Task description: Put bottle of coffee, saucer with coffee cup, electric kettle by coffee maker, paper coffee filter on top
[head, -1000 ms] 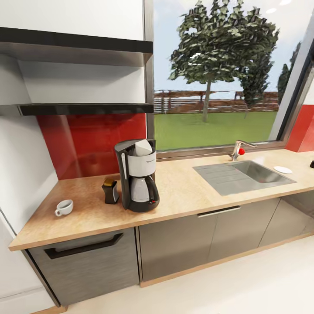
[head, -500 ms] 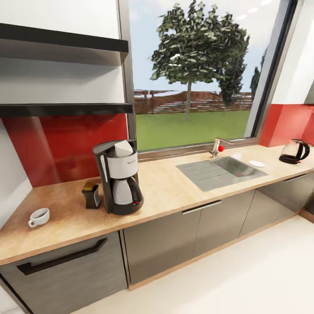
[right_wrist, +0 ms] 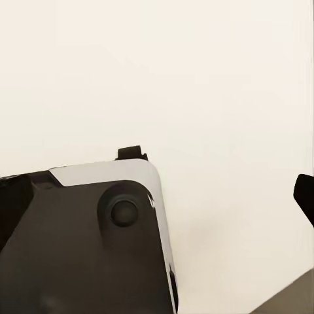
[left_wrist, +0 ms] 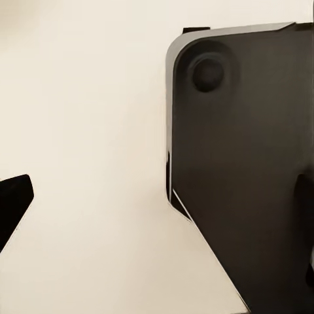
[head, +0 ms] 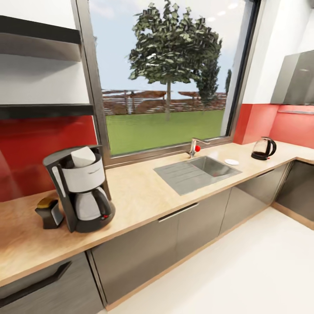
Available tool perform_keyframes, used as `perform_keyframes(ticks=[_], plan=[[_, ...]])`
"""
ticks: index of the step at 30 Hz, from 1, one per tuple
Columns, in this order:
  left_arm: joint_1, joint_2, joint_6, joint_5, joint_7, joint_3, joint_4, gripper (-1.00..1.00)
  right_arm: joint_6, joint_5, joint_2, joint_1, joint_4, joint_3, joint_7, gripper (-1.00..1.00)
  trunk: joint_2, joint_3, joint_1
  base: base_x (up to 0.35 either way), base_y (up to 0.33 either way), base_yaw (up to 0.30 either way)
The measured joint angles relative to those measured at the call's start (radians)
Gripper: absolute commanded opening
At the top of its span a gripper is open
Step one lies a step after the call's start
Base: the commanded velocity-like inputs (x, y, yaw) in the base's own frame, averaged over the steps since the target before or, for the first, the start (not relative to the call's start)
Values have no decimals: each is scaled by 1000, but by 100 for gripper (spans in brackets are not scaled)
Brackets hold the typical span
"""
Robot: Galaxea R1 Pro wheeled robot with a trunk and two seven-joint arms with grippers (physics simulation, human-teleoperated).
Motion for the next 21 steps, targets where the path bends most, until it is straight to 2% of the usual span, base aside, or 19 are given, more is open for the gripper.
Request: perform_keyframes(ticks=[13,21], plan=[[0,0,0,0,0,0,0,100,0,0,0,0,0,0,0,100,0,0,0,242,-171,-268],[0,0,0,0,0,0,1,100,0,0,0,0,0,-1,0,100,0,0,0,188,-243,-268]])
